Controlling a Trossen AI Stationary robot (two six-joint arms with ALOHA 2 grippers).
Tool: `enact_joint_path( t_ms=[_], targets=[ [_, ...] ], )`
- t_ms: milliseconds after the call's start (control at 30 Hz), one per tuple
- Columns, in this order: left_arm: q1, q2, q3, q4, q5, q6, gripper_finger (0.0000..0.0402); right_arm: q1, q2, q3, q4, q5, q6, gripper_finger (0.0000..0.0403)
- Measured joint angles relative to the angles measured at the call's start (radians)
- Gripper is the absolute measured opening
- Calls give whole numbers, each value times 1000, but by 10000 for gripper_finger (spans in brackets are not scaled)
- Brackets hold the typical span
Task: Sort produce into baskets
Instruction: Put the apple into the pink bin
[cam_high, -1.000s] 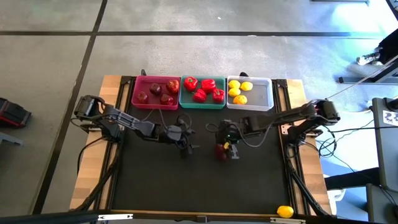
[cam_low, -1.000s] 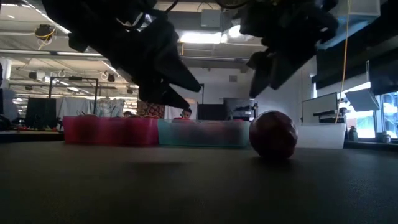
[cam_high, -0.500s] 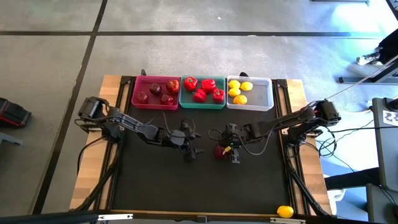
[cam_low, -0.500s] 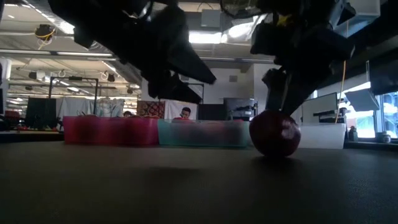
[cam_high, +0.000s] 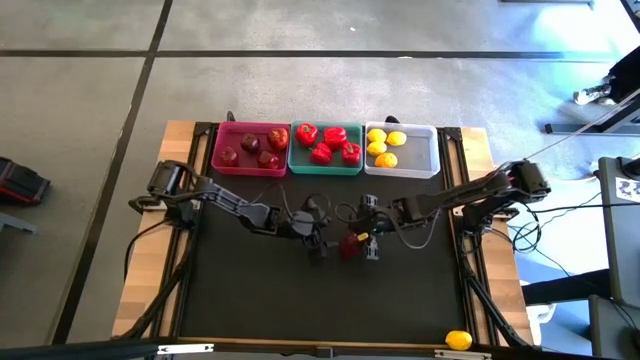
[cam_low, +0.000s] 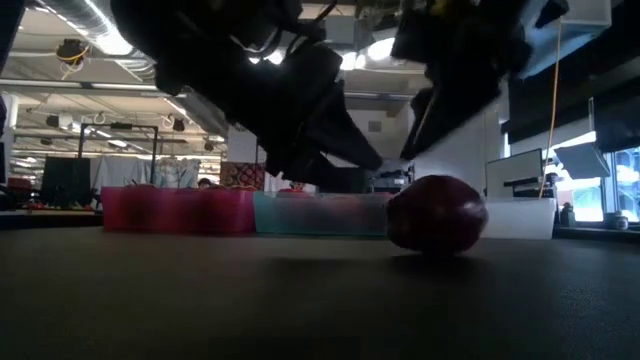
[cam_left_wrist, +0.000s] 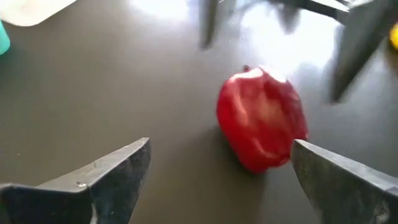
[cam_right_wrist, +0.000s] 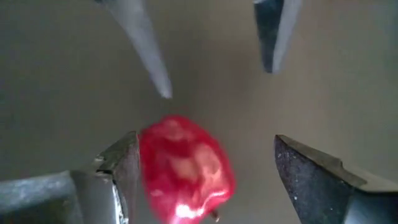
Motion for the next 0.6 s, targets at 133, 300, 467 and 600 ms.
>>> enact_joint_path(
  t_ms=[133, 300, 467, 600],
  targets=[
    [13, 0, 56, -5, 78, -130, 381, 8, -60, 39, -110, -134, 75, 294],
    [11, 0, 148, -115, 79, -170, 381, 62, -109, 39, -249, -1, 89, 294],
    [11, 0, 207, -211, 36, -208, 381, 109, -109, -12, -281, 167, 131, 294],
    [11, 26, 248, -262, 34, -234, 381, 119, -108, -69, -327, 184, 199, 294]
  ],
)
